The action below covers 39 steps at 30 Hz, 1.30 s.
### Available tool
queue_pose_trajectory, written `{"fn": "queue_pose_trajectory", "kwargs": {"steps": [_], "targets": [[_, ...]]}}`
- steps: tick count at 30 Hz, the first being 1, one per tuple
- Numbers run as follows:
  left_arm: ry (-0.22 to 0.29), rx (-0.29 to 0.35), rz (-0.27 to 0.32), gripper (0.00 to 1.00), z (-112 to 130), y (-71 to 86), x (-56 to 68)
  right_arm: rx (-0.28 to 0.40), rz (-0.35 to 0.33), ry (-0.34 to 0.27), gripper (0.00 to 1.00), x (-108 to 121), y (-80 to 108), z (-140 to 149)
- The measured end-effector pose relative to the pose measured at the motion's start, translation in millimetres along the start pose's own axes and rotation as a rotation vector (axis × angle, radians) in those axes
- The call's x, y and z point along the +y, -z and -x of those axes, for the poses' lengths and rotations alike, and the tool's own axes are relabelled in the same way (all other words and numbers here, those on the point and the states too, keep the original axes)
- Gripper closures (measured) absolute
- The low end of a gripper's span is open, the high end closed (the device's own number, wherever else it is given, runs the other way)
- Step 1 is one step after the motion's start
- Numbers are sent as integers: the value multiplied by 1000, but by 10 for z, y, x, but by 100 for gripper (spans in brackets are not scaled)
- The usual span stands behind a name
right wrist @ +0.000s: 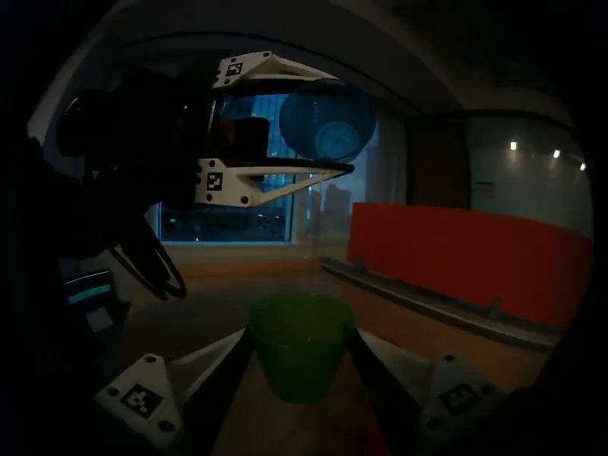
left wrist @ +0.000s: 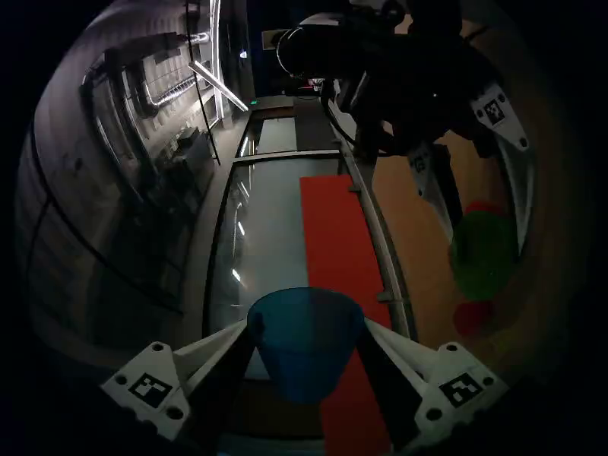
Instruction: Pour water
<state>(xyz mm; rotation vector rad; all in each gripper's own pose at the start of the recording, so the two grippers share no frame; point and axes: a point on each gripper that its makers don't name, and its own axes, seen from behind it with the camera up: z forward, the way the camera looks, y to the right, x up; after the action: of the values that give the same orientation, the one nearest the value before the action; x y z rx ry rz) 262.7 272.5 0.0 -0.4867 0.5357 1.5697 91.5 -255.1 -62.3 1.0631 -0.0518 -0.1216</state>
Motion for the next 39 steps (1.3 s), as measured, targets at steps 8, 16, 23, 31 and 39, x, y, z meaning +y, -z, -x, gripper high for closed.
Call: {"fn": "queue_pose_trajectory", "kwargs": {"steps": [8, 16, 23, 31, 39], "targets": [[21, 7, -2, 14, 27, -17, -51, 4, 2, -2, 0, -4, -6, -8], [132, 22, 0, 14, 72, -42, -88, 3, 4, -2, 0, -5, -10, -2], [383, 37, -3, 14, 126, -23, -75, 7, 13, -1, 0, 15, 2, -29], [649, 30, -25, 14, 324, 16, -98, 11, 25, 4, 0, 32, 38, -82], [860, 12, -37, 14, 493, 49, -48, 13, 39, 6, 0, 56, 81, -105]]}}
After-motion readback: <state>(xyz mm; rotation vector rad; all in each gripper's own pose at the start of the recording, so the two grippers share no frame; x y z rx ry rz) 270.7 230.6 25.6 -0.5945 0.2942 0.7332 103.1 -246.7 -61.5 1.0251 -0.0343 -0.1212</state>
